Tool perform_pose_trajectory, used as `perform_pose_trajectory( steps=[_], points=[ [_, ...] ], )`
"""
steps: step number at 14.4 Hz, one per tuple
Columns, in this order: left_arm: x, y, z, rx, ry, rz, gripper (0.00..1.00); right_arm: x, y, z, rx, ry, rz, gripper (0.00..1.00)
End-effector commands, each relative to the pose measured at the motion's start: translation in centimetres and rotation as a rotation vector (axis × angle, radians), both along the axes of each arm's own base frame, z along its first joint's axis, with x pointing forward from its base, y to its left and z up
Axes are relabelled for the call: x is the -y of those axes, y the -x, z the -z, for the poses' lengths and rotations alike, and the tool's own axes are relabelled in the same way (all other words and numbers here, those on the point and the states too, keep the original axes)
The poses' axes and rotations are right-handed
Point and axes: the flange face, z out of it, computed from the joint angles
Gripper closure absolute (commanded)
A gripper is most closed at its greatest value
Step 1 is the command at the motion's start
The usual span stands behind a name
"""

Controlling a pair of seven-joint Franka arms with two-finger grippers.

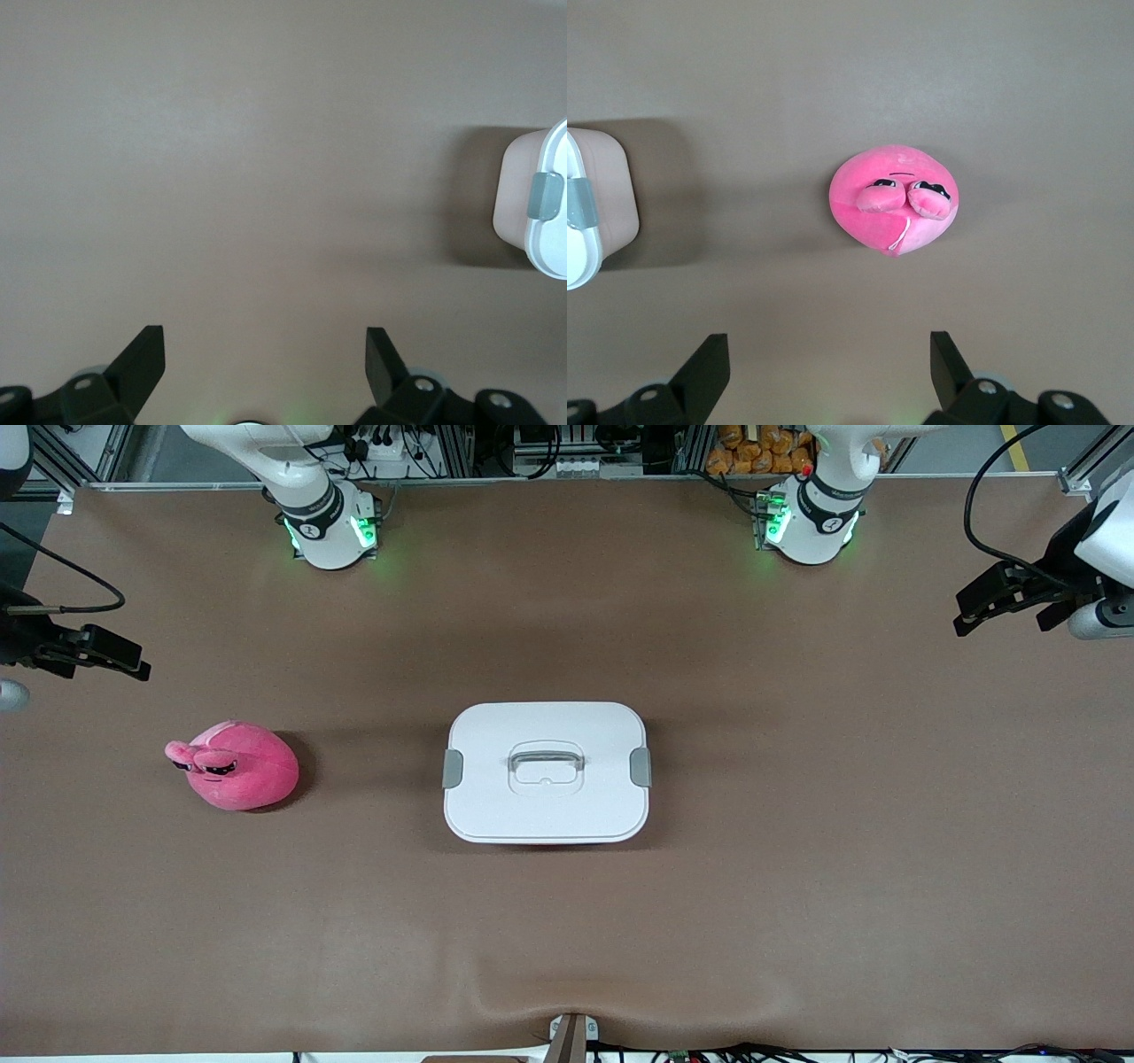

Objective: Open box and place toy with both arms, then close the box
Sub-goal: 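Move the left gripper toward the box lid while the right gripper nears the toy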

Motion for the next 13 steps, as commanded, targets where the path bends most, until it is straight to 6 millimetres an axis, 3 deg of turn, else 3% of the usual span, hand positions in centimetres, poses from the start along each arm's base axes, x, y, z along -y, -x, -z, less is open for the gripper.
perform_pose_trajectory(
  steps=[1, 5, 13],
  points=[
    [0.0, 0.3, 0.1, -0.009, 0.014, 0.019, 0.00, -0.1, -0.4, 0.1, -0.009, 0.019, 0.010, 0.00],
    [0.0, 0.2, 0.2, -0.011, 0.018, 0.018, 0.00, -0.1, -0.4, 0.2, -0.009, 0.019, 0.012, 0.00],
    [0.0, -0.4, 0.9, -0.019, 0.008, 0.017, 0.00, -0.1, -1.4, 2.1, -0.038, 0.021, 0.014, 0.00]
  ],
)
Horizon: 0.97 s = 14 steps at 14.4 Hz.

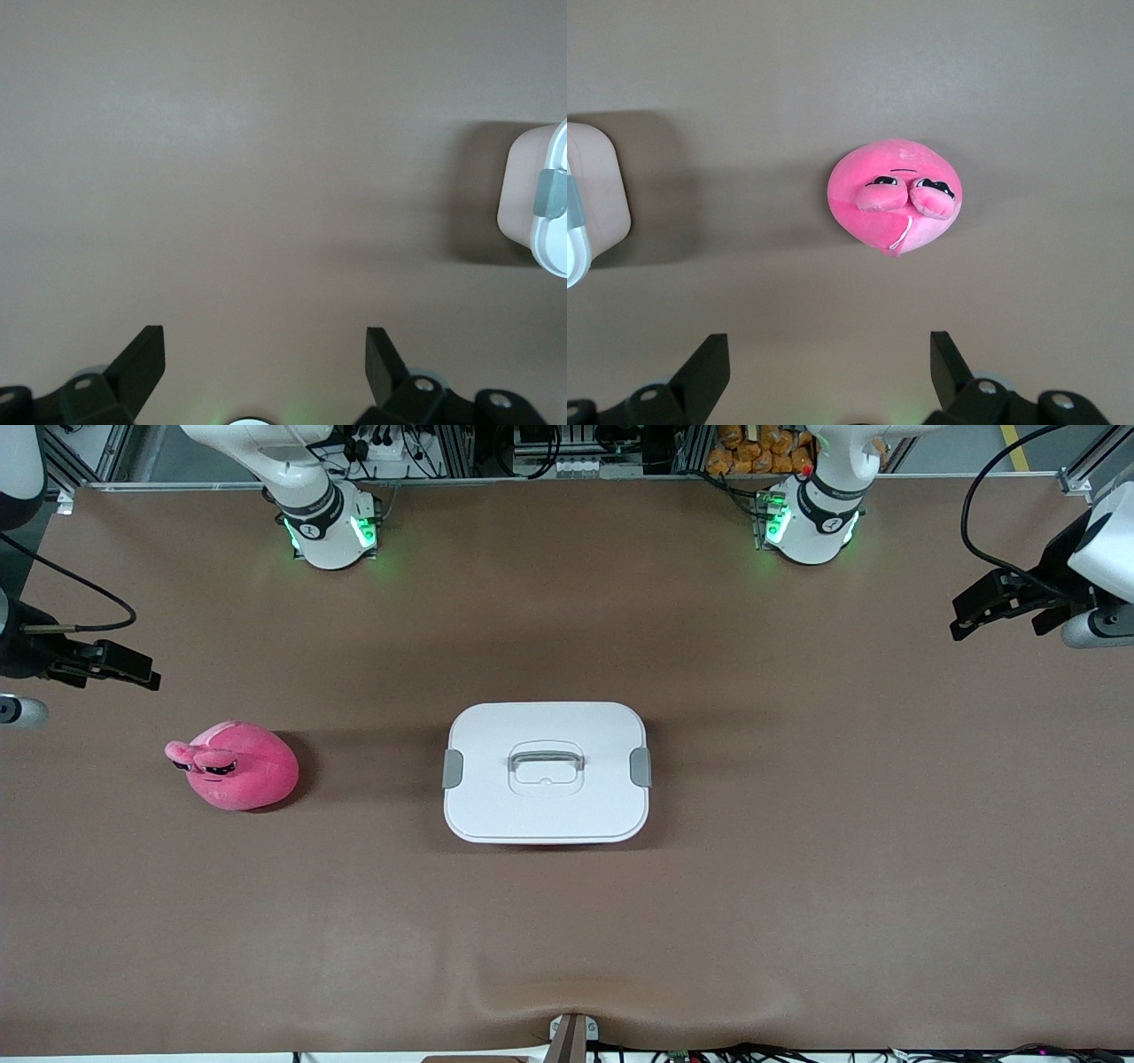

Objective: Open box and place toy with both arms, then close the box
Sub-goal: 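Move the left gripper toward the box lid while the right gripper nears the toy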

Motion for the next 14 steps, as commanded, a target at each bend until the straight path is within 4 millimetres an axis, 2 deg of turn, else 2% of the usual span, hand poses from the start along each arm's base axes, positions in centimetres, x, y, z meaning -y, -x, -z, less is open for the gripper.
perform_pose_trajectory(
  steps=[1, 4, 7, 9, 11, 14],
  points=[
    [0.4, 0.0, -0.1, 0.001, 0.009, 0.016, 0.00, -0.1, -0.6, 0.5, -0.010, 0.019, 0.014, 0.00],
    [0.2, -0.2, 0.4, -0.010, 0.008, 0.004, 0.00, 0.5, -1.3, 1.8, -0.026, 0.024, 0.022, 0.00],
    [0.1, -0.3, 0.7, -0.017, 0.005, 0.002, 0.00, 0.7, -2.3, 4.3, -0.061, 0.027, 0.023, 0.00],
    [0.0, -0.5, 0.9, -0.019, 0.008, -0.001, 0.00, 0.7, -2.4, 4.7, -0.070, 0.026, 0.023, 0.00],
    [0.0, -0.6, 1.0, -0.021, 0.012, -0.005, 0.00, 0.7, -3.2, 6.9, -0.107, 0.029, 0.020, 0.00],
    [0.5, -0.8, 1.5, -0.029, 0.006, -0.037, 0.00, 0.3, -3.4, 7.8, -0.121, 0.030, 0.015, 0.00]
  ],
)
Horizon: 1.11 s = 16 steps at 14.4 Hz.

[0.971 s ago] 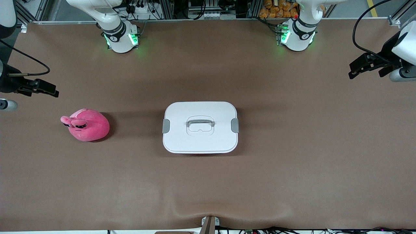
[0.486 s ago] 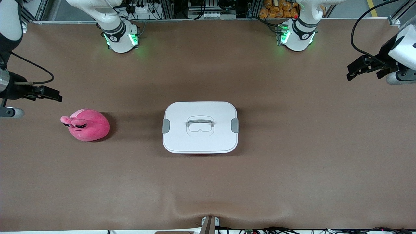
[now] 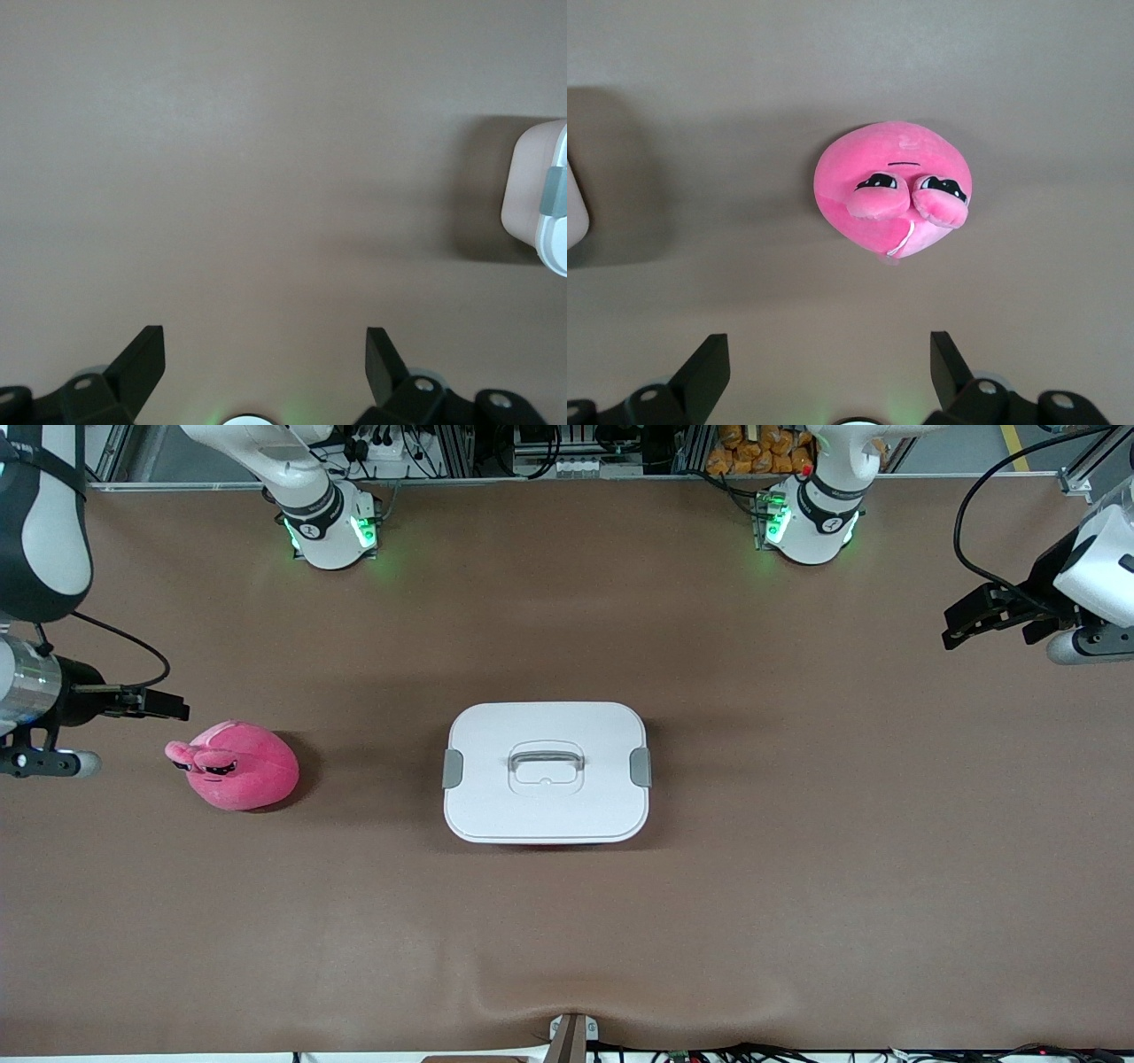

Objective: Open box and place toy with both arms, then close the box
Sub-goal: 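Move the left gripper toward the box lid while the right gripper nears the toy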

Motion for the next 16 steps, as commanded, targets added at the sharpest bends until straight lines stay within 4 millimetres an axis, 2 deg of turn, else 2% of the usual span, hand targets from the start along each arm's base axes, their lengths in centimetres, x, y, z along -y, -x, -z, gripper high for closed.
perform_pose_trajectory(
  steps=[1, 3, 5, 9, 11, 16],
  points=[
    [0.4, -0.4, 0.7, -0.015, 0.005, -0.041, 0.00, -0.2, -0.6, 0.8, -0.016, 0.021, 0.003, 0.00],
    [1.5, -0.4, 0.7, -0.013, 0.000, -0.059, 0.00, -0.4, -0.6, 1.1, -0.029, 0.021, 0.002, 0.00],
    [2.3, -1.0, 1.6, -0.022, -0.005, -0.104, 0.00, 0.4, -0.4, 1.0, -0.035, 0.018, 0.013, 0.00],
    [5.2, -1.7, 2.3, 0.011, 0.014, -0.190, 0.00, -0.4, 0.3, 1.7, -0.105, 0.015, 0.004, 0.00],
    [6.1, -1.8, 2.5, 0.017, 0.020, -0.245, 0.00, 0.2, 0.3, 1.6, -0.104, 0.016, 0.015, 0.00],
    [10.7, -2.8, 4.6, 0.027, 0.034, -0.408, 0.00, 0.4, 0.3, 1.7, -0.105, 0.016, 0.016, 0.00]
  ],
)
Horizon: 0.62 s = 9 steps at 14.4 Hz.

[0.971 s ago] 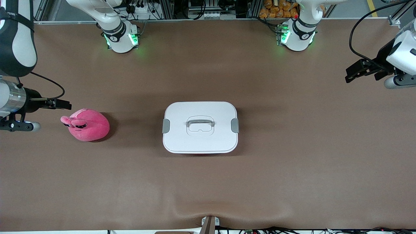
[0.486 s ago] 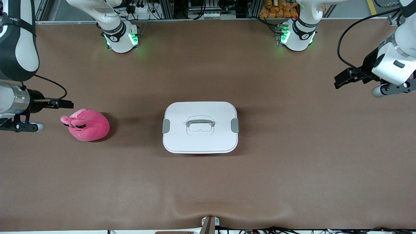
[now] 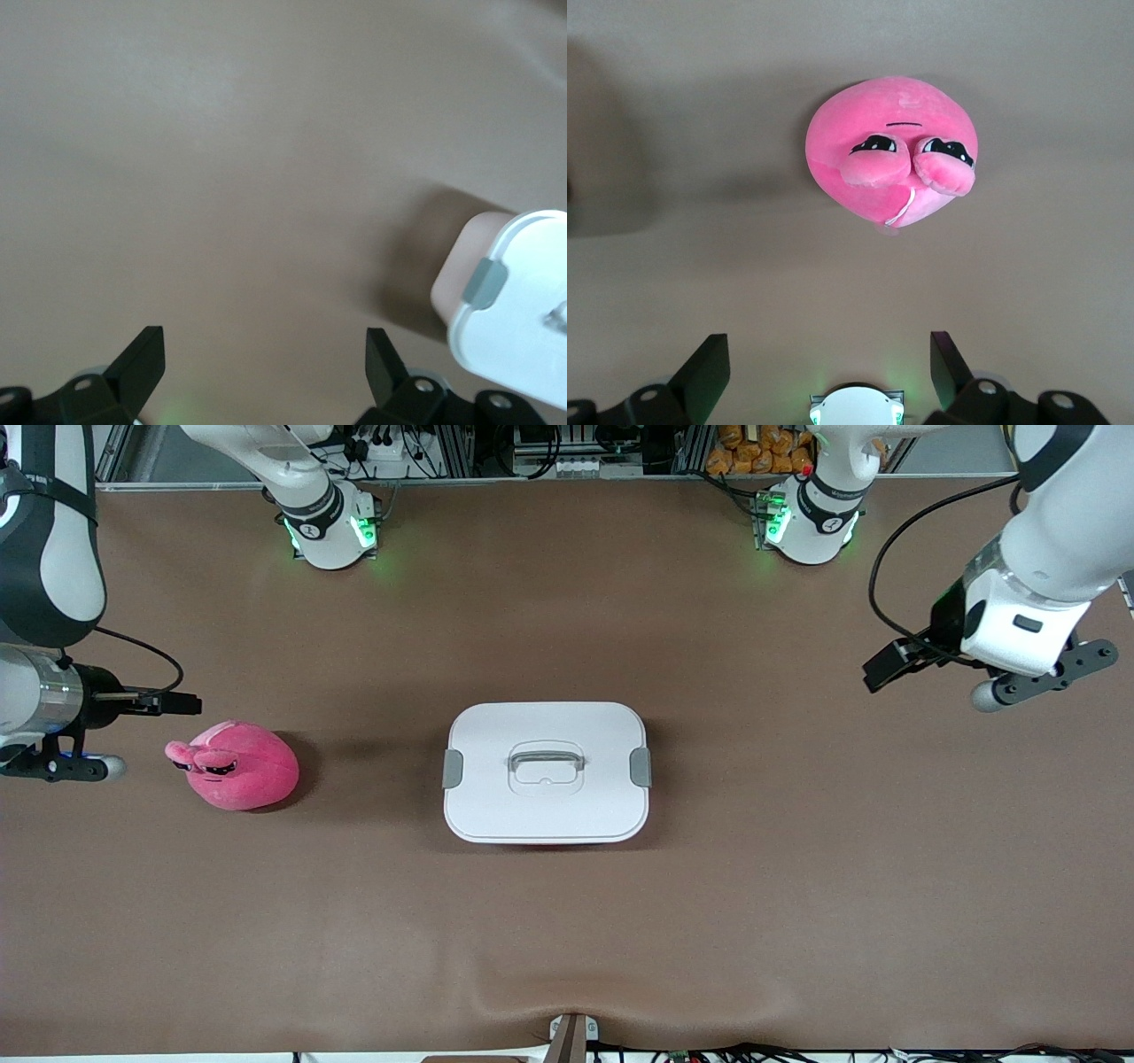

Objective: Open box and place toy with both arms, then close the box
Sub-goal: 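Lower the left gripper onto the lid handle while the right gripper reaches the toy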

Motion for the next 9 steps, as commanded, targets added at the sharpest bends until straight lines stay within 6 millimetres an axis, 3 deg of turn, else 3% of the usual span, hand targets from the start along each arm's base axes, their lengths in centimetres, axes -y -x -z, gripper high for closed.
perform_pose_trajectory(
  steps=[1, 9],
  points=[
    [2.6, -0.8, 1.4, 0.005, 0.025, -0.100, 0.00, 0.1, -0.2, -0.2, -0.006, 0.020, 0.010, 0.00],
    [11.1, -0.9, 6.0, -0.023, 0.047, -0.431, 0.00, 0.4, -1.0, 0.7, -0.006, 0.021, 0.014, 0.00]
  ],
)
